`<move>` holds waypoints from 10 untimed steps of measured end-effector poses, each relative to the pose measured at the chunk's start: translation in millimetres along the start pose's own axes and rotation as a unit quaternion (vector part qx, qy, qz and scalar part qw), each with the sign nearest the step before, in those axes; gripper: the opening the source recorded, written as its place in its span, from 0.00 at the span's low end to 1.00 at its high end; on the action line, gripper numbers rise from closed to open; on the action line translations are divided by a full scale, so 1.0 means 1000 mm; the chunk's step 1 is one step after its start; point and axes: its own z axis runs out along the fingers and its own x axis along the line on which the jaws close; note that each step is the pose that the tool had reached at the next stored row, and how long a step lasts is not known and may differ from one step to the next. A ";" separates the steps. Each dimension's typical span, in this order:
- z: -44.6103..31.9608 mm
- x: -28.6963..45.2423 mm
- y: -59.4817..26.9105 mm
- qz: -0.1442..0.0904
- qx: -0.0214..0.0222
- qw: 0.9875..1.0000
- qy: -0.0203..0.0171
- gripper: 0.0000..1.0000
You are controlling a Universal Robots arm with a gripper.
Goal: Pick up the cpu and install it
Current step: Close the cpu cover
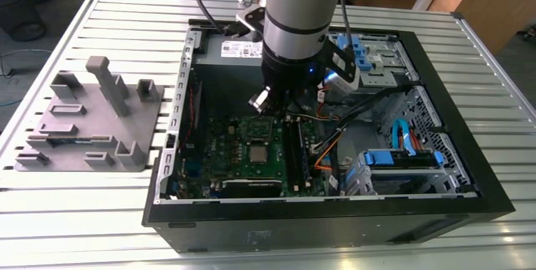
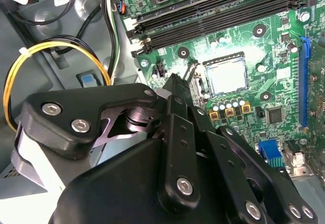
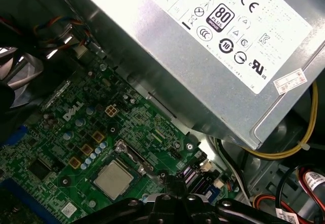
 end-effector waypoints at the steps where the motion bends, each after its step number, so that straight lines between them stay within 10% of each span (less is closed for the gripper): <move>1: -0.0001 0.0000 0.0000 0.000 0.000 1.000 0.000 0.13; 10: -0.0005 0.0017 0.0002 0.000 0.001 1.000 -0.001 0.13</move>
